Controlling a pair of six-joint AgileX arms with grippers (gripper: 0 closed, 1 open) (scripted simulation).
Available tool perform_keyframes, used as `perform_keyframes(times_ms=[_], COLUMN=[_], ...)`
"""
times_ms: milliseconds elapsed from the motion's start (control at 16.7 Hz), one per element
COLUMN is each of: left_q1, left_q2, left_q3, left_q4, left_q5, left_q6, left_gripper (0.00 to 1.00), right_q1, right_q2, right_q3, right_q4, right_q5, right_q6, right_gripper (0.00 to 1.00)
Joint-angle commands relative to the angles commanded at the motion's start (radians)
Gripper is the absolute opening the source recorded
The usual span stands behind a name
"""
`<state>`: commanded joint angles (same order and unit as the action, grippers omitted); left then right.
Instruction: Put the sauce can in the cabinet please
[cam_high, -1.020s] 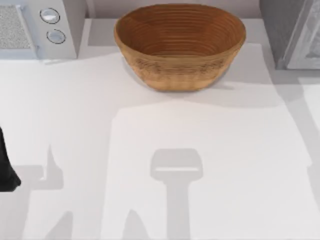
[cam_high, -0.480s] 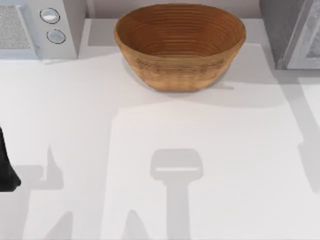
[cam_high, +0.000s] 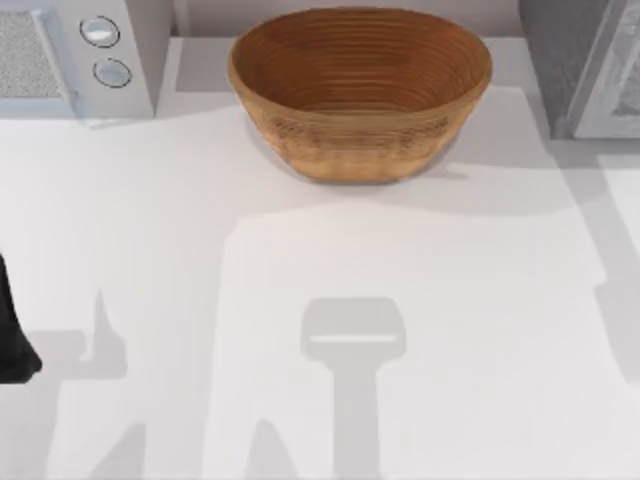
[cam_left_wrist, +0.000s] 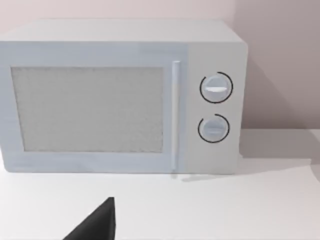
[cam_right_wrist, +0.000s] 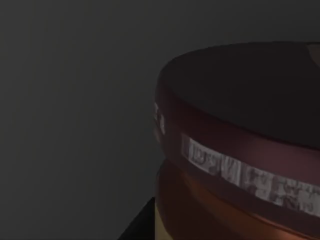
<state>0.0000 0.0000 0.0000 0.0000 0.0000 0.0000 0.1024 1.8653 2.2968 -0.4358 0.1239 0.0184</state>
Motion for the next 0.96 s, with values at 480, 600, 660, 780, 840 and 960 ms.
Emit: perform_keyframes(times_ms=[480, 600, 660, 780, 840, 960], left_q1=[0.000, 0.000, 0.000, 0.000, 0.000, 0.000], left_q2=[0.000, 0.000, 0.000, 0.000, 0.000, 0.000], left_q3=[0.000, 0.000, 0.000, 0.000, 0.000, 0.000], left_q4=[0.000, 0.000, 0.000, 0.000, 0.000, 0.000], left_q5=[0.000, 0.000, 0.000, 0.000, 0.000, 0.000], left_q6=[0.000, 0.000, 0.000, 0.000, 0.000, 0.000], left_gripper=[1.00, 1.00, 1.00, 1.00, 1.00, 1.00], right_q1=[0.000, 0.000, 0.000, 0.000, 0.000, 0.000], right_q2=[0.000, 0.000, 0.000, 0.000, 0.000, 0.000], right_q3=[0.000, 0.000, 0.000, 0.000, 0.000, 0.000], right_q4=[0.000, 0.000, 0.000, 0.000, 0.000, 0.000], right_q5=[0.000, 0.000, 0.000, 0.000, 0.000, 0.000], right_q6=[0.000, 0.000, 0.000, 0.000, 0.000, 0.000], right_gripper=[0.83, 0.98, 1.00, 1.00, 1.00, 1.00])
